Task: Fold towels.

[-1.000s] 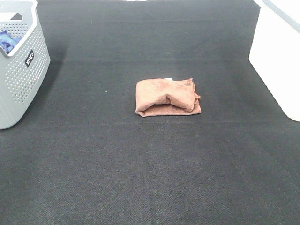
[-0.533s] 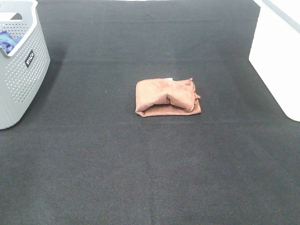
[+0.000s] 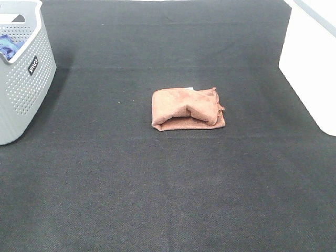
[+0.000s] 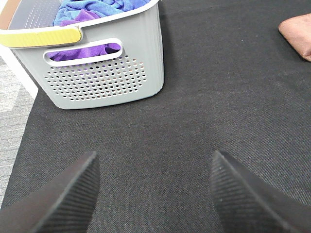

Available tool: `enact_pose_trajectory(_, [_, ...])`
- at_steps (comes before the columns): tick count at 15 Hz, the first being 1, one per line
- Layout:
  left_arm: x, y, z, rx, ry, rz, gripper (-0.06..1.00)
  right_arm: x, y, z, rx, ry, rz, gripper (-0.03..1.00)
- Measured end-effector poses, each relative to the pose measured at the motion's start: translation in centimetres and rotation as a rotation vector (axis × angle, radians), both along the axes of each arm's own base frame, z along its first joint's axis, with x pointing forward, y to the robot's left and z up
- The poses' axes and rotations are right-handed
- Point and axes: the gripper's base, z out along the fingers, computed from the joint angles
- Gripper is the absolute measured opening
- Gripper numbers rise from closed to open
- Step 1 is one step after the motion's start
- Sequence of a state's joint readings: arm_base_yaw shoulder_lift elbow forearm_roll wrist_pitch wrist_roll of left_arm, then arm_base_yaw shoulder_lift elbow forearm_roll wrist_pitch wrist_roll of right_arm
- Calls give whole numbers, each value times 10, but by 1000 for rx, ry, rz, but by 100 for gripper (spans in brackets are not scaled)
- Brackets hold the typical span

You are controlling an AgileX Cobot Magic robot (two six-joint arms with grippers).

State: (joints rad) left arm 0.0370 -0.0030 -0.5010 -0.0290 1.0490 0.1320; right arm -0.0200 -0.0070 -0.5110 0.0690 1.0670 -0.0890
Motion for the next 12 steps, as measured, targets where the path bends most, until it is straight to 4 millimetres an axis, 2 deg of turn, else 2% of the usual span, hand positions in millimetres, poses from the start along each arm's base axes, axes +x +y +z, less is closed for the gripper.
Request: enact_pose_trajectory(12, [0,0,0,0,0,0,63,0,0,0,0,0,0,83])
